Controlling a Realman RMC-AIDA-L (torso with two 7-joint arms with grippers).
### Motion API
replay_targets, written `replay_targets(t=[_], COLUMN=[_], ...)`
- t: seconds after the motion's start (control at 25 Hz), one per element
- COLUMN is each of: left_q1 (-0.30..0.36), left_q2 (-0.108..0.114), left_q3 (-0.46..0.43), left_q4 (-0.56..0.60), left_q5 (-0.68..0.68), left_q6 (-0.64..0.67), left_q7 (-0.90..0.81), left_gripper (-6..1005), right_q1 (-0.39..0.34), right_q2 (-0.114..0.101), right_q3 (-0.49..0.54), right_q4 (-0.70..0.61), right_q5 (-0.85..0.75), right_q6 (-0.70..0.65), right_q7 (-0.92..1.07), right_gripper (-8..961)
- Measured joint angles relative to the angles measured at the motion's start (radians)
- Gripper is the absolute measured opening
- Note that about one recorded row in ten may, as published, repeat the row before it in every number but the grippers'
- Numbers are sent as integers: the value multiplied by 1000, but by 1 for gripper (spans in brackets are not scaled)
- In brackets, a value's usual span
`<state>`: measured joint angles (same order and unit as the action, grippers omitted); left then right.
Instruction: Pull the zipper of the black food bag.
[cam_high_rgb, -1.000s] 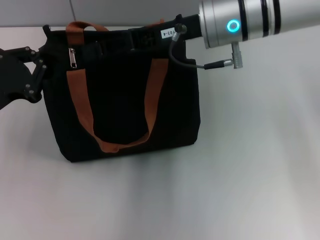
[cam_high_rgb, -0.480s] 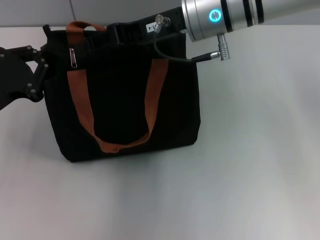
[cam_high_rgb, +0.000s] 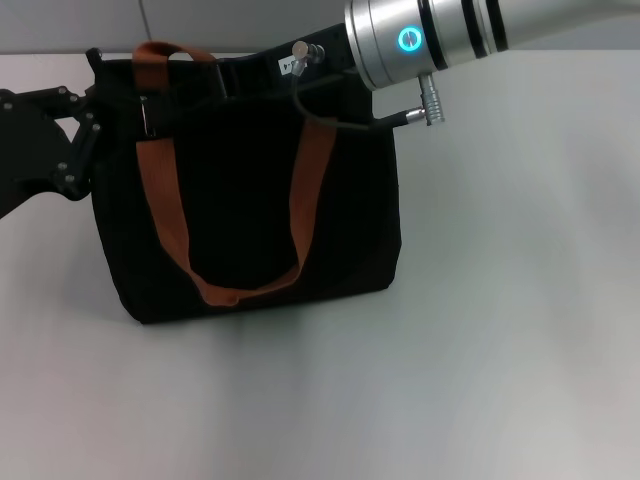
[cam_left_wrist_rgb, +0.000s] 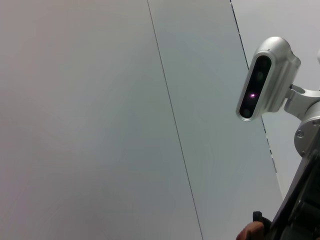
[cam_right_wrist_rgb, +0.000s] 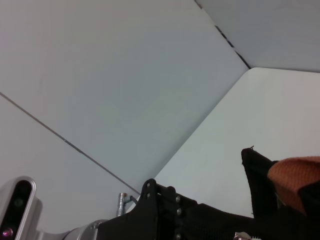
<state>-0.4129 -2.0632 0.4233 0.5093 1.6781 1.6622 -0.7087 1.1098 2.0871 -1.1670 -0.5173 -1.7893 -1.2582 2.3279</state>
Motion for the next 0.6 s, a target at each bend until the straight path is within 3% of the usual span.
replay_targets(t=[0.6], left_q1=[-8], left_q2=[0], left_q3=[0], left_q4=[-1], left_q5=[0], left_q6=[1], left_q7=[0], left_gripper=[27], right_q1=[7], right_q2=[4], right_q3=[-15], right_q4=[0], right_q5=[10], right_q6=[22], right_q7=[1], right_gripper=[382])
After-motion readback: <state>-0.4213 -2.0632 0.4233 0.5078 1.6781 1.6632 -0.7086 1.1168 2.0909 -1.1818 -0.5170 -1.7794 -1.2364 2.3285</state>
